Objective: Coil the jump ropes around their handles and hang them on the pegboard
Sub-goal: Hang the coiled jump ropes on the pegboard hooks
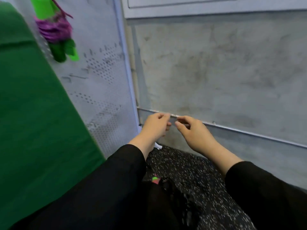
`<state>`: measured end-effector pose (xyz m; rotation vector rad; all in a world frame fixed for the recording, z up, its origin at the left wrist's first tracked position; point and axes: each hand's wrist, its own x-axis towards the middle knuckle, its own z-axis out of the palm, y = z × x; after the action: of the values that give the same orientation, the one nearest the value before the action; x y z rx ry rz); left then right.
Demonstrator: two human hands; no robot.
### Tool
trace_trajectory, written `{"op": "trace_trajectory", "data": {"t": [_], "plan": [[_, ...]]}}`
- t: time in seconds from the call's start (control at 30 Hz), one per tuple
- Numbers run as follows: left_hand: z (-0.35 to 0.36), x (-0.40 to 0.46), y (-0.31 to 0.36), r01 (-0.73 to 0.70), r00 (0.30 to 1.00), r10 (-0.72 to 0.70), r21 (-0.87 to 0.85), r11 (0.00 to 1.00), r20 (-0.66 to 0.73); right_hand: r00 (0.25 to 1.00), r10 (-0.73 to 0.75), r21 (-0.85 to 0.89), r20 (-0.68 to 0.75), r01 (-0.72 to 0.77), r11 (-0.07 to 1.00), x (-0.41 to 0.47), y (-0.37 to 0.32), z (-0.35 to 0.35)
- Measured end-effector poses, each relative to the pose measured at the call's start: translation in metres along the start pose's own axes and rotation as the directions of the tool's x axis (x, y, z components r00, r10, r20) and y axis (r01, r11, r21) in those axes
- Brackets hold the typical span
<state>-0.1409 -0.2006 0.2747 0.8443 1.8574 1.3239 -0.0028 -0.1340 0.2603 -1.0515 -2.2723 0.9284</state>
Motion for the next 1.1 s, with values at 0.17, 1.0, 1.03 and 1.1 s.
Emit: {"op": "trace_trajectory", "data": {"t": [0.17,1.0,1.03,1.1], "plan": [[0.034,0.02,-0.076,0.115,0.978,-0.159,0.287,0.951,0.137,0.974,0.196,0.001,0.111,-0.198,0.98,-0.029,0.088,0.026],[0.064,0.068,-0.288,0.307,0.751,-0.636,0.76,0.573,0.177,0.559,0.632,0.067,0.537,-0.775,0.628,-0.018,0.227,0.24],[0.067,0.067,-0.289,0.318,0.734,-0.651,0.747,0.584,0.196,0.528,0.646,0.096,0.55,-0.809,0.58,-0.019,0.224,0.245],[0.072,0.065,-0.284,0.338,0.709,-0.673,0.736,0.586,0.211,0.491,0.669,0.142,0.558,-0.851,0.505,-0.021,0.224,0.254]]}}
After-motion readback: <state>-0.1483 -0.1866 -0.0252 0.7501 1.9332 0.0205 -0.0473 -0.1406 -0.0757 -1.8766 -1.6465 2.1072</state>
